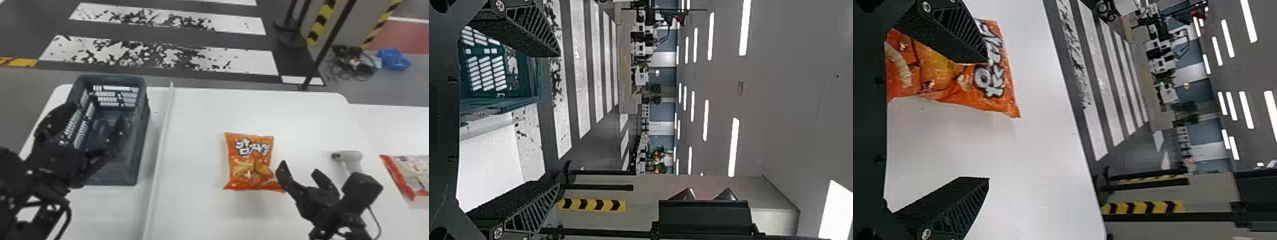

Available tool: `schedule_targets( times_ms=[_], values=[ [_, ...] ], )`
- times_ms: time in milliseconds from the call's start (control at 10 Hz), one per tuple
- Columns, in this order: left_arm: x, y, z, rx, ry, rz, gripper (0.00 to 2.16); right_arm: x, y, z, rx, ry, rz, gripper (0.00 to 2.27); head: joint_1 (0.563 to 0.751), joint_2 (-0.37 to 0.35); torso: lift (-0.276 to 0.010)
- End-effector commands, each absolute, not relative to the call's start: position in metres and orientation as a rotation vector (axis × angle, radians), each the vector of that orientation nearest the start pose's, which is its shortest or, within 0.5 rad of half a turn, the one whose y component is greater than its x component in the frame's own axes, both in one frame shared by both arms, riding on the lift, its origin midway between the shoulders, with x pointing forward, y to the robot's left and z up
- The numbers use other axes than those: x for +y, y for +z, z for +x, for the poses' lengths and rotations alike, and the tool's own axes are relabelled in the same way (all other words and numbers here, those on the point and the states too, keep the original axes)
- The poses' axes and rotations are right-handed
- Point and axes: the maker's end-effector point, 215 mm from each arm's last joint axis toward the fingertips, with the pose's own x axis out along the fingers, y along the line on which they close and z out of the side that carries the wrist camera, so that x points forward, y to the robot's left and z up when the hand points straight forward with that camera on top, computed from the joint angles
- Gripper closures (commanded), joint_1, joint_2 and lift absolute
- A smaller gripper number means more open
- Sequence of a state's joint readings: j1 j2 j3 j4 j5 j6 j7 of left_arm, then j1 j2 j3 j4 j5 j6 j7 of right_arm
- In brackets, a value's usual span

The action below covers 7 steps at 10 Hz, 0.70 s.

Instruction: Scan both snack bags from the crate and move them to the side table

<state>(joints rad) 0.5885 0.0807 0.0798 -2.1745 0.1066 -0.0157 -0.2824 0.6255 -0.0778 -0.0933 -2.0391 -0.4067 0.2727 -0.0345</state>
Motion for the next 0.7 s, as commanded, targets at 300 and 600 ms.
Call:
schedule_targets(
  times_ms=[300, 600],
  values=[
    [0.210, -0.304, 0.413, -0.029, -0.269, -0.002, 0.09, -0.224, -0.489, 0.332, 0.741, 0.143, 0.726, 0.09, 0.695, -0.049, -0.075],
    [0.210, -0.310, 0.412, -0.018, -0.274, -0.007, 0.09, -0.218, -0.489, 0.334, 0.779, 0.167, 0.775, 0.06, 0.695, -0.023, -0.075]
  ],
)
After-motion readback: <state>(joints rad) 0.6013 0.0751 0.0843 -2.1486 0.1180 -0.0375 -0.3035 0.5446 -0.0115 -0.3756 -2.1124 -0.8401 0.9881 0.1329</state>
